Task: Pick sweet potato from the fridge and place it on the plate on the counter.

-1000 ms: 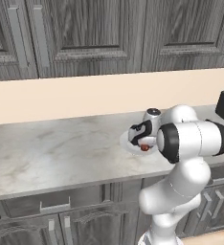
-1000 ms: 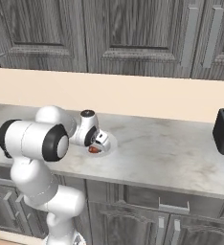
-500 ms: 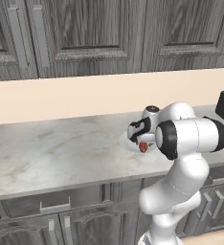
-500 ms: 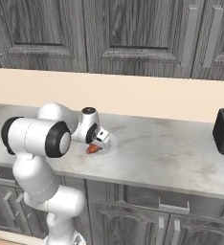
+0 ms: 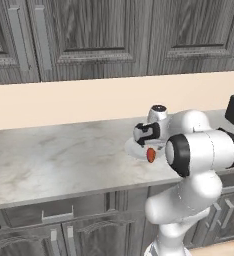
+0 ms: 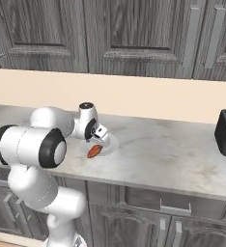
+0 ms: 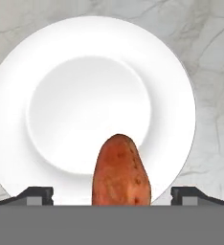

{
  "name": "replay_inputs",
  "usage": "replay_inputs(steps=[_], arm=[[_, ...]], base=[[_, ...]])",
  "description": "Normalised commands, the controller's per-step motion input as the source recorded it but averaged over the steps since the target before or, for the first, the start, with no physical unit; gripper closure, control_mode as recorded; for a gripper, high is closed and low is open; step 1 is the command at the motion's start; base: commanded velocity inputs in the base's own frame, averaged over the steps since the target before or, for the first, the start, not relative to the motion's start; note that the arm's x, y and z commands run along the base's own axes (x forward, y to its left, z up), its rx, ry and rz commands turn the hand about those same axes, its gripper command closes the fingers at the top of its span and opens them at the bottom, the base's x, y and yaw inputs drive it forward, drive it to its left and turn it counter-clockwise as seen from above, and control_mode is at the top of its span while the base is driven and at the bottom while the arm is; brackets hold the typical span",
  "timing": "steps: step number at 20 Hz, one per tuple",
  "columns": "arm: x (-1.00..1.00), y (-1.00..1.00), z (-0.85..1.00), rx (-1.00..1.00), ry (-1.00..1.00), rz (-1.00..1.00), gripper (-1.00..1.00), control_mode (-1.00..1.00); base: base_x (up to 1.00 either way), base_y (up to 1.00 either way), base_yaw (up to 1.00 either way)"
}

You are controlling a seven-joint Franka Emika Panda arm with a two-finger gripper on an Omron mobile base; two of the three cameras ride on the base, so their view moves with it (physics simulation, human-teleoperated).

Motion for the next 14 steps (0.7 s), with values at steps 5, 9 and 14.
replay_inputs(steps=[5, 9, 14], arm=[[-0.53, 0.01, 0.57, 0.00, 0.01, -0.03, -1.00, -1.00], [-0.78, 0.00, 0.42, 0.01, 0.12, -0.03, -1.00, -1.00], [-0.92, 0.00, 0.48, 0.00, 0.13, -0.02, -1.00, -1.00]], base=[[0.00, 0.00, 0.00], [0.00, 0.00, 0.00], [0.00, 0.00, 0.00]])
